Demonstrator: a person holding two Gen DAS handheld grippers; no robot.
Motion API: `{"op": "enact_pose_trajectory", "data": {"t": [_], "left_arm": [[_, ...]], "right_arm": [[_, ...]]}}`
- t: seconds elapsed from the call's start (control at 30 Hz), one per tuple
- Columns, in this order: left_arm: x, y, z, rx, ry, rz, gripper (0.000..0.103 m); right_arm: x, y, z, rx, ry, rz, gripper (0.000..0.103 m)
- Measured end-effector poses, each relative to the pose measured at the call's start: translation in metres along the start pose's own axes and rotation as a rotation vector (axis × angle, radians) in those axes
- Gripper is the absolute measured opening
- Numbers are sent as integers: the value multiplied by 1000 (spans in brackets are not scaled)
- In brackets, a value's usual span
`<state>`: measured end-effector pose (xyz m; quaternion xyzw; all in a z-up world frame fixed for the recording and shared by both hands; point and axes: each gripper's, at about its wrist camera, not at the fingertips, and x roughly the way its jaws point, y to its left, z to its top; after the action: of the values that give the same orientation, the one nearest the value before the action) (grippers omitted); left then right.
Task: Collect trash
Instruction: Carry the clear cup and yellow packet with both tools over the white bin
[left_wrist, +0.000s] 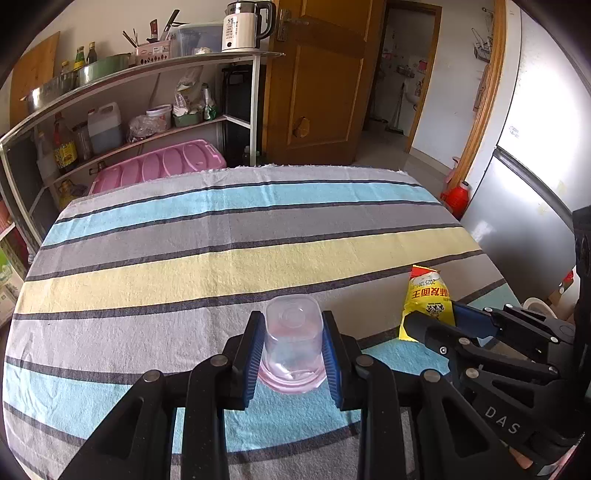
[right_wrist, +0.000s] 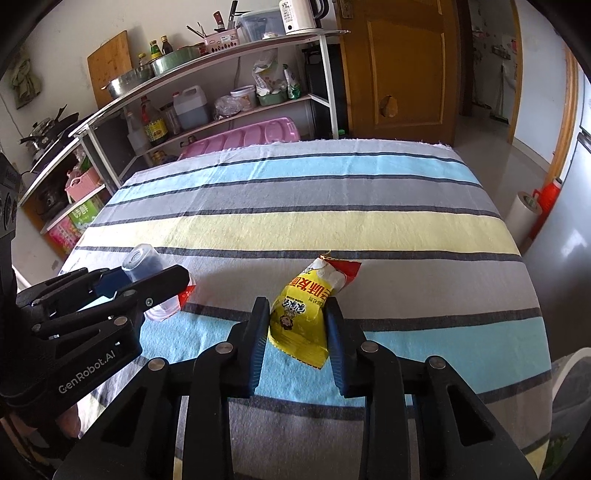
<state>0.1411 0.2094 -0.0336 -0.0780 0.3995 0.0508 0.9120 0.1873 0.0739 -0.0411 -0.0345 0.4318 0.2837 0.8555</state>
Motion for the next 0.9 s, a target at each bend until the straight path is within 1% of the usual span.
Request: {"op": "enact_pose_trajectory", "data": {"t": [0.17,0.33,0.43,0.63,0.73,0.9], "left_arm": [[-17,-10,-4,9,-17,-9,31],[-38,-27,-8,33,-43,-15,31],[-48,-38,-10,44,-55,-31,31],[-62,-60,-13,73,-71,-56,31],[-68,-75,-12,93,-79,-76,31],[-74,-109,-14,141,-92,-124,31]], "right_arm": [[-19,-2,-7,1,-30,-3,31],[-44,-9,-15,18,-65,-1,31],[-60,-15,-20,36,-87,2,31],[-87,-28,-30,62,-124,-21,30],[-104,-38,-38,71,-152,-46,30],[-132,-60,-52,110,-191,-78,30]]}}
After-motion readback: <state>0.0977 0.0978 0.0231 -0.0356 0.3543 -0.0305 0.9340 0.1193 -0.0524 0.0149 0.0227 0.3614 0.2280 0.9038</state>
